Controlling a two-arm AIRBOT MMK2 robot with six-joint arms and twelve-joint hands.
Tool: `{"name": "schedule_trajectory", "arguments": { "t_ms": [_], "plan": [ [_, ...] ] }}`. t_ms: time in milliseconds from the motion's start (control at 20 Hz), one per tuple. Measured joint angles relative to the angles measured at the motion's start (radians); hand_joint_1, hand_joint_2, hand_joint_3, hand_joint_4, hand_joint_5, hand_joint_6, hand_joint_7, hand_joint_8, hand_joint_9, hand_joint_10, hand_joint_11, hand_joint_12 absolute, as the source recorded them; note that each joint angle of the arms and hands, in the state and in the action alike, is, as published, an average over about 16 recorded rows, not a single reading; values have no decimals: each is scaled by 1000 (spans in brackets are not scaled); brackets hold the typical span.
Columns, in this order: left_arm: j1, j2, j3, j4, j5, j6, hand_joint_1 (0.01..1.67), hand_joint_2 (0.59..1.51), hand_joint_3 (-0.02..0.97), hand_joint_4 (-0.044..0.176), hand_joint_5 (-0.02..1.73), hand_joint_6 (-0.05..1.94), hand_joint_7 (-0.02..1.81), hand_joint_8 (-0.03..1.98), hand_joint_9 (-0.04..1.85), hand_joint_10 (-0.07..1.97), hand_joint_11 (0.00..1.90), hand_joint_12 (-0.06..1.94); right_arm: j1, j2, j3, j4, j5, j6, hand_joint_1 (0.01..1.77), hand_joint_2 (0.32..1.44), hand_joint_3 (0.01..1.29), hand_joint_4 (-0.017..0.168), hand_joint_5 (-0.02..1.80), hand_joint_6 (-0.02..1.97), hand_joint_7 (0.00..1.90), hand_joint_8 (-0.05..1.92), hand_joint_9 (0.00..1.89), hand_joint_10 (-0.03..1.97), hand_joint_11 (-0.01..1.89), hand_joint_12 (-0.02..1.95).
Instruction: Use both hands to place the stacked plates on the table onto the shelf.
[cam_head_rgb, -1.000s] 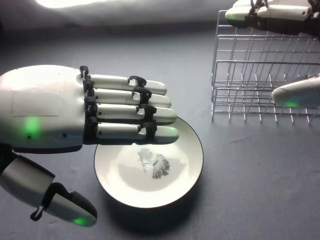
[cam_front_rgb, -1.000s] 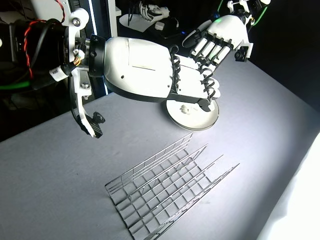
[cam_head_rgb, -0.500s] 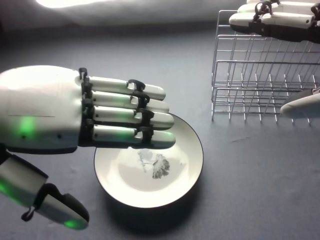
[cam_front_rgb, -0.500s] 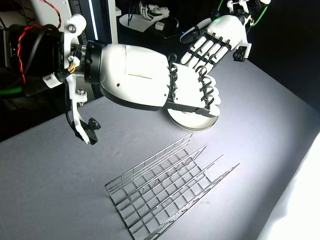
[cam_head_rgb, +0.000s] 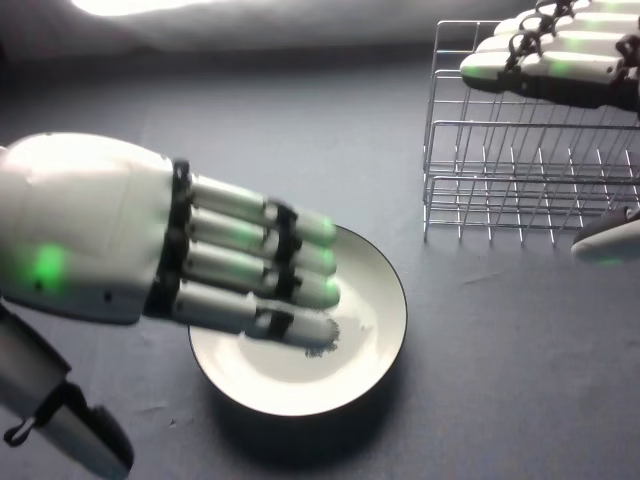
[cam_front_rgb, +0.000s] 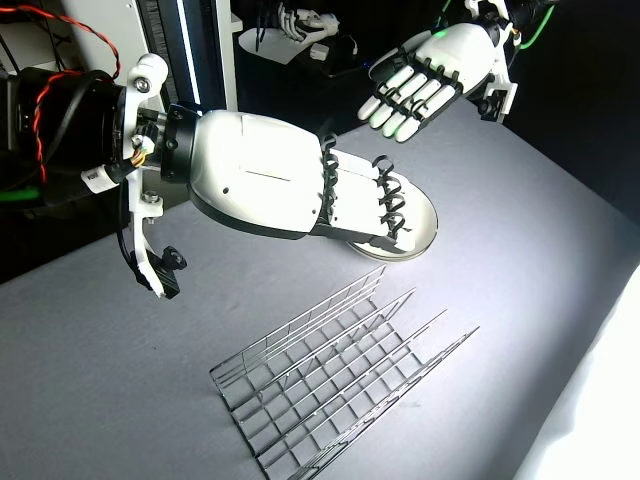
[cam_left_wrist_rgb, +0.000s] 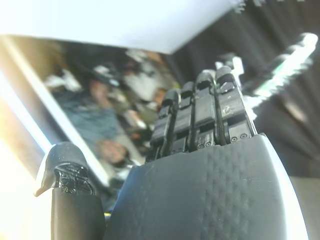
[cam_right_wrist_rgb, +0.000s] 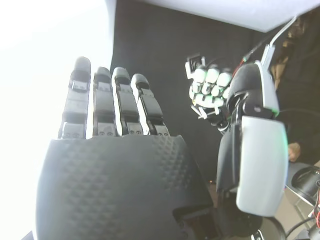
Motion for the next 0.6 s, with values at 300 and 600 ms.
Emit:
{"name": "schedule_trajectory", "arguments": {
  "t_ms": [300, 600],
  "plan": [
    [-12, -48, 65, 144, -24, -28, 19, 1102, 6, 2, 21, 9, 21, 2, 23, 16, 16, 3, -11, -16, 20, -1, -3, 0, 724, 995, 16, -4, 13, 22, 21, 14, 19, 18, 20, 248],
    [12, -105, 147, 215, -9, -44, 18, 1104, 5, 3, 21, 9, 21, 2, 22, 16, 16, 4, -19, -25, 37, -2, -3, 0, 798, 997, 16, -4, 14, 21, 20, 14, 15, 18, 21, 256]
  ]
}}
